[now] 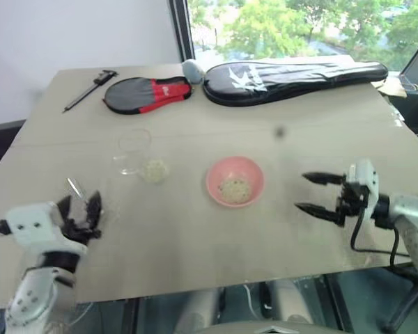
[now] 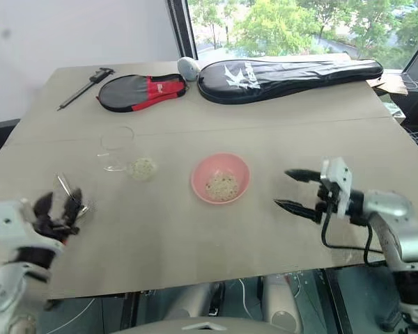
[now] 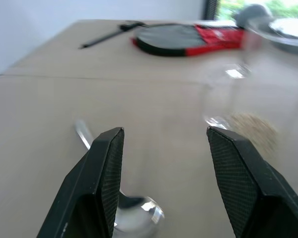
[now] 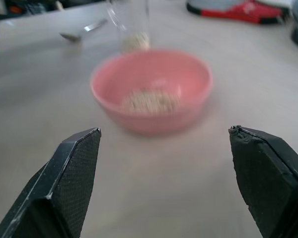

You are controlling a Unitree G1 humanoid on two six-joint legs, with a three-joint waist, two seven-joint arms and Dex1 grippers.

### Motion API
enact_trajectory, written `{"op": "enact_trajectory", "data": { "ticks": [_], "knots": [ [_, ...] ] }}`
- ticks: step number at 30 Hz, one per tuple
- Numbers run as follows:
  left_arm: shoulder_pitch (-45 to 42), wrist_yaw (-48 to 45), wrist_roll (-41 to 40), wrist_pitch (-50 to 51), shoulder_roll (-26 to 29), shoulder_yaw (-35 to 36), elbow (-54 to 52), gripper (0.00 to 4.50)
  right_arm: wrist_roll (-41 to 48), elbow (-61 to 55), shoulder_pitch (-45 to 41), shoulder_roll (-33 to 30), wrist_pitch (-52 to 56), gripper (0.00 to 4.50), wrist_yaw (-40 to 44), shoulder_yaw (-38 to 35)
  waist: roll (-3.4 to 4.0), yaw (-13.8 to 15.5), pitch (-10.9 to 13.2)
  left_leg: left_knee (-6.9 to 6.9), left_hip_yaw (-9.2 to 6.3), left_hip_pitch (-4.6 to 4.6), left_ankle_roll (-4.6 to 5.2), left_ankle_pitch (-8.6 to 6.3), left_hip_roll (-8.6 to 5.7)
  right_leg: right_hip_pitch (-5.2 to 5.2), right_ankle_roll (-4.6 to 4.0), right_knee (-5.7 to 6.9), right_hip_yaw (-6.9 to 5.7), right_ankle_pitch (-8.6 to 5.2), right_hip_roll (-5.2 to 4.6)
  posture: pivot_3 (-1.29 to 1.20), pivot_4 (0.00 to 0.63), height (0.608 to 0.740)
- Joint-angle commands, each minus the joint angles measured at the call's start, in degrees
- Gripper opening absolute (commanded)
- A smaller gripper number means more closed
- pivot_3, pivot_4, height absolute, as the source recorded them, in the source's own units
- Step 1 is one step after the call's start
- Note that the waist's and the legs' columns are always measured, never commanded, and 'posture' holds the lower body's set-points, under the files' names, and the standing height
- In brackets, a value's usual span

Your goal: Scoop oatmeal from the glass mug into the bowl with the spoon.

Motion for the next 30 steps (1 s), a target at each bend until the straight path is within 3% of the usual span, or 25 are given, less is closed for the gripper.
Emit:
{"op": "enact_trajectory", "data": {
  "ticks": [1,5,15,27,30],
  "knots": [
    [-4.21,5.75,-3.48,8.75,3.11,4.31,-0.06,2.71,5.44,-5.71,-4.23,-0.51,6.67,4.16,-1.69,-0.04,-0.06,0.09,0.01,0.00,-0.02,-0.04,-0.05,0.00,-0.01,-0.01,-0.04,-0.02,-0.02,0.02,-0.01,0.00,0.150,0.740],
    [-9.16,6.67,-2.76,13.51,5.71,2.99,4.94,2.71,8.66,-11.81,-8.44,-1.31,11.60,4.16,-2.83,1.06,-0.11,0.10,0.01,-0.01,-0.02,-0.14,-0.31,0.09,-0.15,-0.10,-0.23,-0.04,0.01,0.14,-0.11,0.00,0.150,0.740],
    [-17.69,9.12,-1.58,18.83,4.43,2.28,15.44,2.71,11.72,-17.20,-11.30,-0.84,15.68,4.16,-6.96,1.45,-0.18,0.07,0.02,-0.04,-0.03,-0.15,-0.39,0.06,-0.16,-0.12,-0.23,-0.11,0.03,0.14,-0.12,0.00,0.150,0.740],
    [-19.08,7.51,0.98,25.62,5.59,-0.71,21.90,2.71,12.99,-18.36,-11.60,-0.94,16.32,4.16,-8.76,1.00,-0.15,0.06,0.01,-0.06,-0.01,-0.13,-0.50,0.01,-0.17,-0.14,-0.23,-0.08,0.06,0.15,-0.14,0.00,0.150,0.740],
    [-19.28,8.31,2.08,26.84,5.11,-0.21,23.13,2.02,13.07,-18.47,-11.61,-1.06,16.28,4.16,-9.04,1.15,-0.03,0.05,-0.06,-0.06,-0.02,-0.10,-0.50,0.01,-0.17,-0.14,-0.24,-0.04,0.07,0.15,-0.14,0.00,0.150,0.740]
  ]
}}
